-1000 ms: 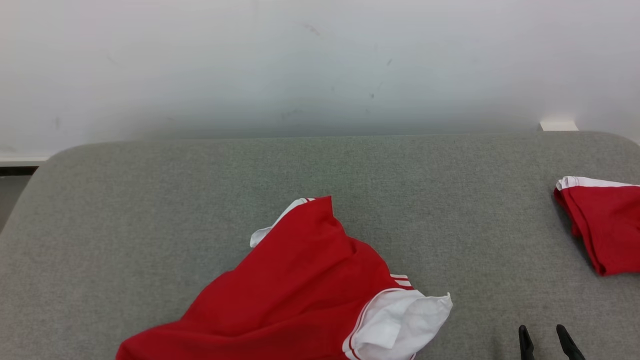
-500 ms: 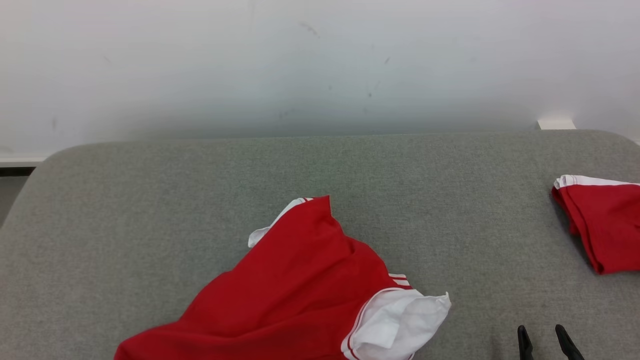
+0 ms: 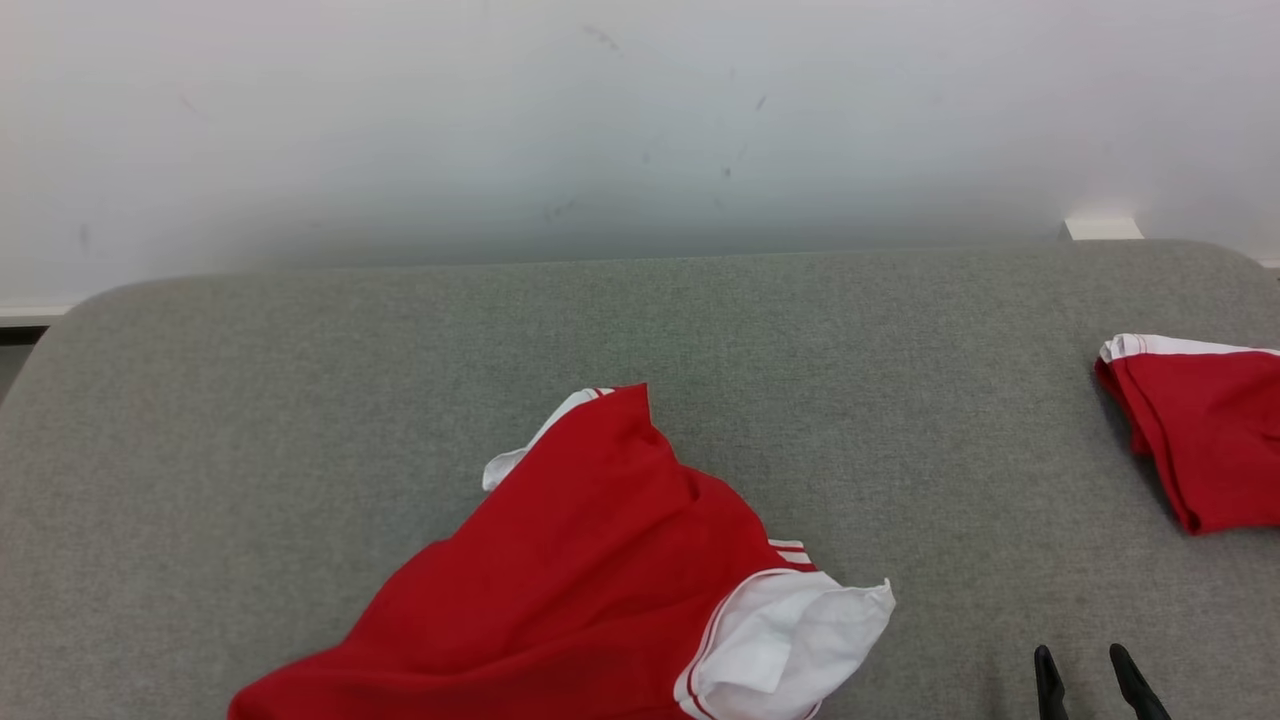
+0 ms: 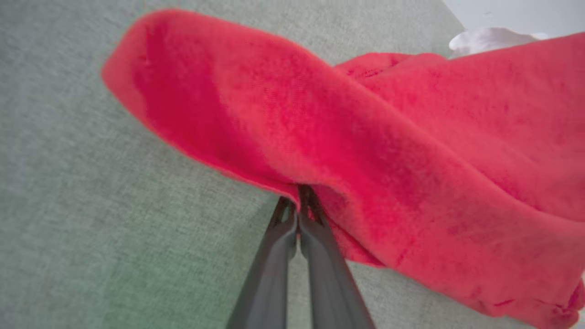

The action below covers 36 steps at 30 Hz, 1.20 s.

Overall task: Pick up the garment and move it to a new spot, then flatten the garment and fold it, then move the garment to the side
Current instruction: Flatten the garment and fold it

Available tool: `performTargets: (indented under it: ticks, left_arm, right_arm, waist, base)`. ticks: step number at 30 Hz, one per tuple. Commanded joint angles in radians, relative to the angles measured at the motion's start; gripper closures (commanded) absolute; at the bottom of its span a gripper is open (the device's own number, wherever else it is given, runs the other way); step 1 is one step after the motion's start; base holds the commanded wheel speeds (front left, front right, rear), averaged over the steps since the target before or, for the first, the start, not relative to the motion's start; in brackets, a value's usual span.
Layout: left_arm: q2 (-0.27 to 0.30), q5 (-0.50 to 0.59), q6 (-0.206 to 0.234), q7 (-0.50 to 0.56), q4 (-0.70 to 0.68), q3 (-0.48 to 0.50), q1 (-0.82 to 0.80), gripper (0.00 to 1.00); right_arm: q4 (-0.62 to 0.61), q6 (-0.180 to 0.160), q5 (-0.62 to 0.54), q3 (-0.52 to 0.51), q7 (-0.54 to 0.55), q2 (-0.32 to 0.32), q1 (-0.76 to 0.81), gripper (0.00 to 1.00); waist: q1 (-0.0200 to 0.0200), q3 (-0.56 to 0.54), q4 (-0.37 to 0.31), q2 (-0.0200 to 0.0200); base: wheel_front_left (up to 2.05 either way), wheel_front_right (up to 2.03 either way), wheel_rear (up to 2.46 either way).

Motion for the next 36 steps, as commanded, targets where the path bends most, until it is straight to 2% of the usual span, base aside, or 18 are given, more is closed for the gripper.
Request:
performTargets:
  ticks: [1, 5, 10, 14, 18, 22, 25, 30, 36]
  left_arm:
    - [0.020, 0.010, -0.007, 0.004, -0.024, 0.004, -0.013, 1.00]
    - [0.105, 0.038, -0.007, 0.048, -0.158, 0.002, -0.033, 1.00]
    - [0.270, 0.046, -0.016, 0.160, -0.419, 0.031, -0.087, 1.00]
    - [0.378, 0.004, -0.027, 0.272, -0.583, 0.088, -0.181, 1.00]
    - [0.429, -0.055, -0.057, 0.407, -0.650, 0.119, -0.309, 1.00]
    - [0.442, -0.135, -0.099, 0.557, -0.643, 0.133, -0.446, 1.00]
    - [0.449, -0.168, -0.105, 0.663, -0.608, 0.126, -0.544, 1.00]
    - [0.443, -0.142, -0.098, 0.783, -0.555, 0.092, -0.674, 1.00]
    - [0.390, -0.067, -0.087, 0.907, -0.416, 0.027, -0.859, 1.00]
  right_arm:
    - [0.003, -0.003, -0.007, -0.004, -0.002, -0.002, -0.005, 0.00]
    - [0.002, -0.003, -0.003, -0.005, -0.003, -0.002, 0.001, 0.00]
    - [0.000, -0.003, 0.005, -0.001, -0.002, -0.002, -0.005, 0.00]
    - [0.005, -0.003, 0.013, 0.006, -0.002, -0.002, -0.018, 0.00]
    - [0.007, -0.003, 0.031, 0.019, -0.002, -0.002, -0.032, 0.00]
    - [0.013, -0.003, 0.051, 0.031, -0.003, -0.002, -0.047, 0.00]
    - [0.020, -0.003, 0.063, 0.035, -0.002, -0.002, -0.049, 0.00]
    - [0.027, -0.003, 0.083, 0.039, -0.002, -0.002, -0.043, 0.00]
    - [0.035, -0.003, 0.107, 0.043, -0.003, -0.002, -0.029, 0.00]
  waist:
    - [0.0000, -0.001, 0.000, -0.0001]
    - [0.0000, -0.003, 0.003, -0.0001]
    - [0.0000, -0.005, 0.000, -0.0001]
    - [0.0000, -0.006, -0.014, -0.0001]
    - [0.0000, -0.003, -0.052, -0.0001]
    - [0.0000, -0.001, -0.112, -0.0001]
    - [0.0000, -0.003, -0.164, -0.0001]
    - [0.0000, -0.002, -0.232, -0.0001]
    - [0.0000, -0.007, -0.307, -0.0001]
  base:
    - [0.00, 0.00, 0.00]
    - [0.00, 0.00, 0.00]
    - [0.00, 0.00, 0.00]
    - [0.00, 0.00, 0.00]
    - [0.00, 0.00, 0.00]
    - [0.00, 0.00, 0.00]
    - [0.00, 0.00, 0.00]
    - [0.00, 0.00, 0.00]
    - [0.00, 0.00, 0.00]
